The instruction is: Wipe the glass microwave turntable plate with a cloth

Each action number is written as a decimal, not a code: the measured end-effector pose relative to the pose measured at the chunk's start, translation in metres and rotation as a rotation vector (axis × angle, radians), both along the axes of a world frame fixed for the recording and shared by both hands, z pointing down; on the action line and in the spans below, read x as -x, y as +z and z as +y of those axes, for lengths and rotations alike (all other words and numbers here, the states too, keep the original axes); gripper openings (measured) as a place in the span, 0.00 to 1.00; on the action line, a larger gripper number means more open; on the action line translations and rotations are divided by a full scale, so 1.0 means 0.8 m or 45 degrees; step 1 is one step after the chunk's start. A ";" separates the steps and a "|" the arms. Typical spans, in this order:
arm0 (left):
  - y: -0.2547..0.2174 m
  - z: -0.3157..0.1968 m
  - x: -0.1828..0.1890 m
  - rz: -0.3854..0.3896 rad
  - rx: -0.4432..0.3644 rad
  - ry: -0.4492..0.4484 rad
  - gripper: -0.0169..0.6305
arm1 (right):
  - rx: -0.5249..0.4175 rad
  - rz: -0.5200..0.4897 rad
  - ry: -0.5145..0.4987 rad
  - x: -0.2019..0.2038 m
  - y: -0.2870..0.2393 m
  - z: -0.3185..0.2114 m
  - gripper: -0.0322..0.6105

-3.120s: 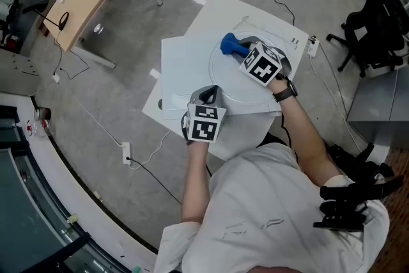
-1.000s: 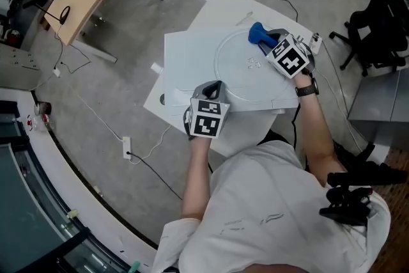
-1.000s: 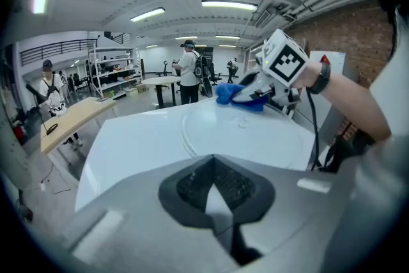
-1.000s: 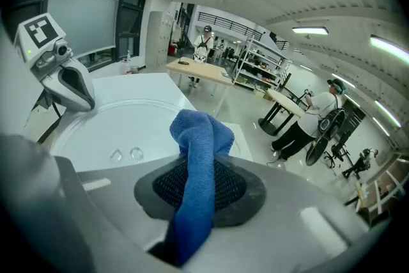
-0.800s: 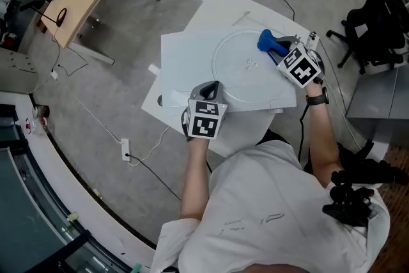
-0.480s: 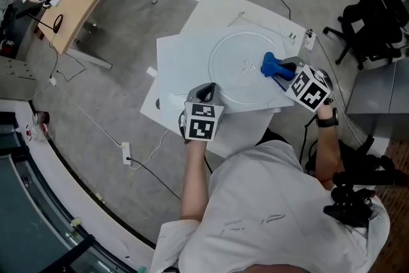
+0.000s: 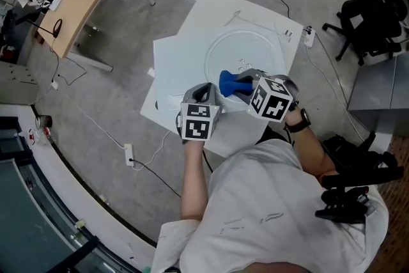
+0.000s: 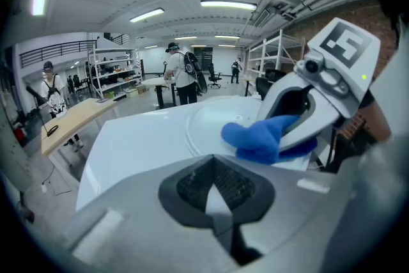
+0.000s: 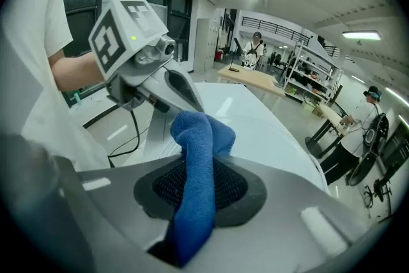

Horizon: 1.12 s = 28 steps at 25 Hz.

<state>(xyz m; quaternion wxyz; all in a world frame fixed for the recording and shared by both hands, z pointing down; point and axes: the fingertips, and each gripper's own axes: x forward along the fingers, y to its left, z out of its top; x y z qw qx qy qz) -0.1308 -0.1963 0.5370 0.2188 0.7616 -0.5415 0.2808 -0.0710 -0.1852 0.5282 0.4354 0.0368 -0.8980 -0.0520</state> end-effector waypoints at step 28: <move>0.001 0.000 0.006 -0.006 -0.012 -0.030 0.03 | -0.150 0.087 0.398 -0.142 -0.007 -0.077 0.19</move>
